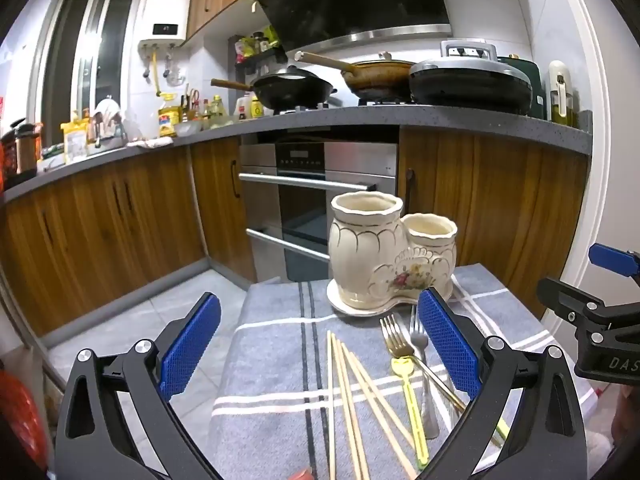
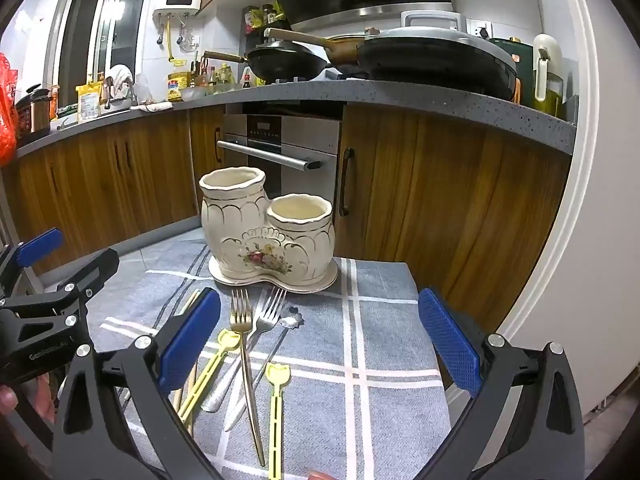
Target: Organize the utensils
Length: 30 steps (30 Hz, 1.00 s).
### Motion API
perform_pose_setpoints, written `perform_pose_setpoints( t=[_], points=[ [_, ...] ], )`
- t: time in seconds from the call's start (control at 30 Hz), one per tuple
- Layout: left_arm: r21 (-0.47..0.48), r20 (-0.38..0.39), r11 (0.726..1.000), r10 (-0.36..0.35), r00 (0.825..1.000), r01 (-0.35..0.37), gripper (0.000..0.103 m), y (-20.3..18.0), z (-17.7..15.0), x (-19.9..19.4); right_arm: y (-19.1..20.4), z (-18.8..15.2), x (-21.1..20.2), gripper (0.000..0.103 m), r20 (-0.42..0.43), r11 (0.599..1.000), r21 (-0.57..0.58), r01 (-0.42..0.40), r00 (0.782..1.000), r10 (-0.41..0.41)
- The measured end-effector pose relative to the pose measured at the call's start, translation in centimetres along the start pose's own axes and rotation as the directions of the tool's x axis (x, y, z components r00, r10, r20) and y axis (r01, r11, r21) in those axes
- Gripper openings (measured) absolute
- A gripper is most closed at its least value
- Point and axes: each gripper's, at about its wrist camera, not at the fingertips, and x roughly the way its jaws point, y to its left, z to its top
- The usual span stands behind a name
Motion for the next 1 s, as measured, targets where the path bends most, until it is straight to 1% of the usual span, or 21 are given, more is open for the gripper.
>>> perform_pose_setpoints(
  t=[1.0],
  points=[
    [-0.006, -0.004, 1.000, -0.001, 1.000, 0.001, 0.098, -0.35, -0.14, 0.35, -0.39, -0.07, 0.38, 0.098, -0.029, 1.000, 0.008, 0.006, 1.000, -0.006]
  ],
)
